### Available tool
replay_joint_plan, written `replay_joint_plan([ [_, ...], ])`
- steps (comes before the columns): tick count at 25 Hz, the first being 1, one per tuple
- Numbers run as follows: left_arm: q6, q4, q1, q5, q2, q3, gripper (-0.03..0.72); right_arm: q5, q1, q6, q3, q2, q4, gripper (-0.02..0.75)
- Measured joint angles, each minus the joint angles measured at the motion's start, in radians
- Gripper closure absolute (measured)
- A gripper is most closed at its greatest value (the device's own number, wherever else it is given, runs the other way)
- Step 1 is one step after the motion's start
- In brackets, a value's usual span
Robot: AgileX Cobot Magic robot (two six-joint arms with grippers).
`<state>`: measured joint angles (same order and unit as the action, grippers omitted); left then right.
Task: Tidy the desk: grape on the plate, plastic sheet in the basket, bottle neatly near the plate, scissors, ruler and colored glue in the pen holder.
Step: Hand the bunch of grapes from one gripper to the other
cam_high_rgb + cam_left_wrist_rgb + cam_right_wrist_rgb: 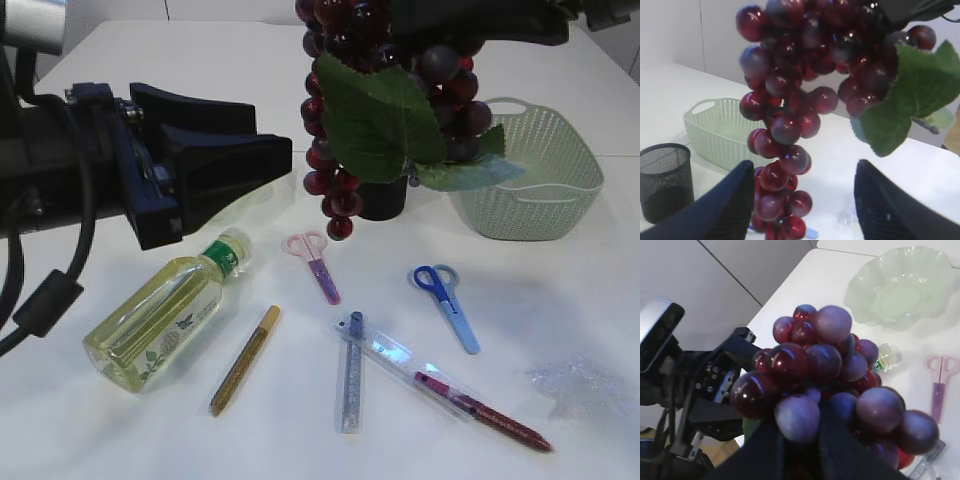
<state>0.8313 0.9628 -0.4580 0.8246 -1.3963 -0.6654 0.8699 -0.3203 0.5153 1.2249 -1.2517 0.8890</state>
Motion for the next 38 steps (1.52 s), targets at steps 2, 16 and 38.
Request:
replay_joint_plan([
  [2, -0.013, -0.028, 0.0, 0.035, -0.035, 0.0, 0.212, 0.0, 0.0, 0.009, 0.0, 0.0, 0.006, 0.645],
  [16, -0.154, -0.21, -0.002, 0.165, -0.107, 0.0, 0.034, 0.022, 0.0, 0.027, -0.002, 0.0, 0.061, 0.645],
  [38, -0.183, -0.116, -0.068, 0.163, -0.224, -0.176, 0.036, 0.068, 0.0, 0.031, -0.002, 0.0, 0.086, 0.64],
])
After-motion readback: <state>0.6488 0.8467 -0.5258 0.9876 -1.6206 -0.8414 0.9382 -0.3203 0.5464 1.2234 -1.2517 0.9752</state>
